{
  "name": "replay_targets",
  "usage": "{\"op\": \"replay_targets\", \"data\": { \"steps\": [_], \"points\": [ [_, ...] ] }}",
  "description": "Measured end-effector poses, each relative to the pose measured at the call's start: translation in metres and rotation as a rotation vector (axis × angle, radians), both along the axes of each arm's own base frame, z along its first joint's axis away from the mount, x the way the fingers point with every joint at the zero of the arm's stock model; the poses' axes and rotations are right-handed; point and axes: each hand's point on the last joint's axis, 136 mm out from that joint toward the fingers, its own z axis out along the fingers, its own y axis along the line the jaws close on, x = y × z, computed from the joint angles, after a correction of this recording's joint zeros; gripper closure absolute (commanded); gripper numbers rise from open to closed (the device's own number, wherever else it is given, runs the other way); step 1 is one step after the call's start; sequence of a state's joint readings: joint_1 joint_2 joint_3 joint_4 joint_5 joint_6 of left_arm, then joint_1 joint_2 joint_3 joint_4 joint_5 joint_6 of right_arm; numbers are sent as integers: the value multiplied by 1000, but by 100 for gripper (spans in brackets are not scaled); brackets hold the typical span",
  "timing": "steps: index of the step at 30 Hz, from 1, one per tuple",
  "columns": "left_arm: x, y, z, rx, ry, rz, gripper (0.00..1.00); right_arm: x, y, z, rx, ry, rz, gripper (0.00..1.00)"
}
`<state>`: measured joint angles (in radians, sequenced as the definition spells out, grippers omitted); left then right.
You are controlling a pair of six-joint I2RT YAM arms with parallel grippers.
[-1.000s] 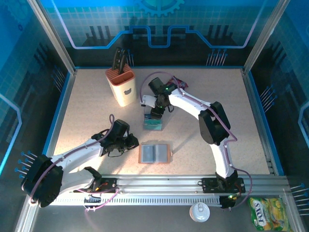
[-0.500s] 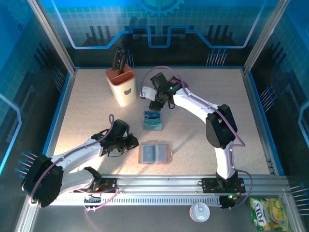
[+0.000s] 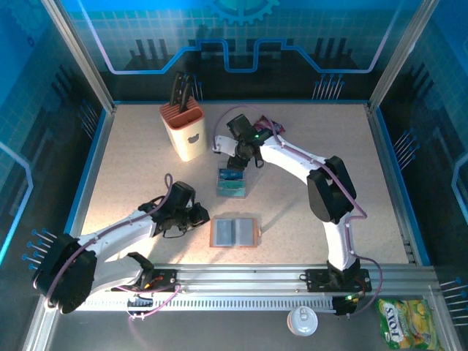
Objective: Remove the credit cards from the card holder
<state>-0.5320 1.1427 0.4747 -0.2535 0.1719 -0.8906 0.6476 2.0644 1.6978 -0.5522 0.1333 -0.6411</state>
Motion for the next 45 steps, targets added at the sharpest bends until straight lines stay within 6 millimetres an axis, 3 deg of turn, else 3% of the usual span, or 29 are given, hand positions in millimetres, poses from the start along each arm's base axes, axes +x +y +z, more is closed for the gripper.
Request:
{"op": "replay_targets", "data": {
  "steps": [11,19,24,30,34,39,45],
  "points": [
    [1,0,0,0,0,0,83,-12,-2,-18,-44,24,50,32],
    [2,-2,1,-7,-8,-1,83,-12,1,-16,-39,14,56,32],
    [3,-3,2,-20,-11,3,83,-23,-1,-1,-7,4,34,32],
    [5,-6,2,-41,-11,11,83,-57,8,32,92,7,-23,34],
    [1,-5,-3,-43,-5,9,83,-93,21,45,171,47,-60,35],
    [-6,-2,-8,-45,3,12,83,-143,30,44,296,171,-157,36],
    [-7,-2,4,-87,-34,22,83,-180,21,31,500,375,-376,41]
  ]
}}
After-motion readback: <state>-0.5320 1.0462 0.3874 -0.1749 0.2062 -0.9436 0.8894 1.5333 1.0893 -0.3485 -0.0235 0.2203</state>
